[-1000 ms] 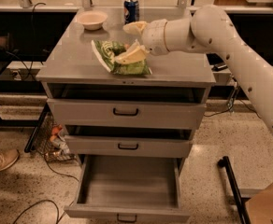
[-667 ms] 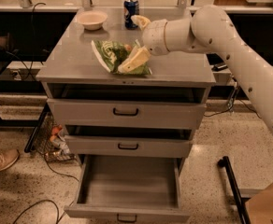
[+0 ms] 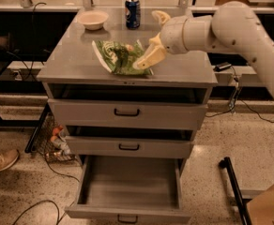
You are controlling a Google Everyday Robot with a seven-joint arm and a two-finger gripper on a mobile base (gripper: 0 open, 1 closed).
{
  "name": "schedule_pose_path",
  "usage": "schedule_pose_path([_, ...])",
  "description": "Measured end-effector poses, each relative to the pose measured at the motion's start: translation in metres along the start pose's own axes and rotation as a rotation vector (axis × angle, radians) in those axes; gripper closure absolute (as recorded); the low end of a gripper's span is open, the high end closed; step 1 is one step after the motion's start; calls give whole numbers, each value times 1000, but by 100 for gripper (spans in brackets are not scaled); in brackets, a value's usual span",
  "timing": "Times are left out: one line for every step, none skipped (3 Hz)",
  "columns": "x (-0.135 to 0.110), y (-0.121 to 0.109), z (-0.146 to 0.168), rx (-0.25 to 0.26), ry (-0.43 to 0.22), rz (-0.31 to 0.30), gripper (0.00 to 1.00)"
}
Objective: Pick green jalapeno chip bag from bottom drawer and place on counter
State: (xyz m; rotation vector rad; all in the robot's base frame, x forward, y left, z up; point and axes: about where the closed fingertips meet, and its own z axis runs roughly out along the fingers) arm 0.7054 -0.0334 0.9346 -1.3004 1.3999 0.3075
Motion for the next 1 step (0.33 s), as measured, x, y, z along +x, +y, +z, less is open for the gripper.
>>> schedule_pose_path([12, -9, -44, 99, 58, 12, 0])
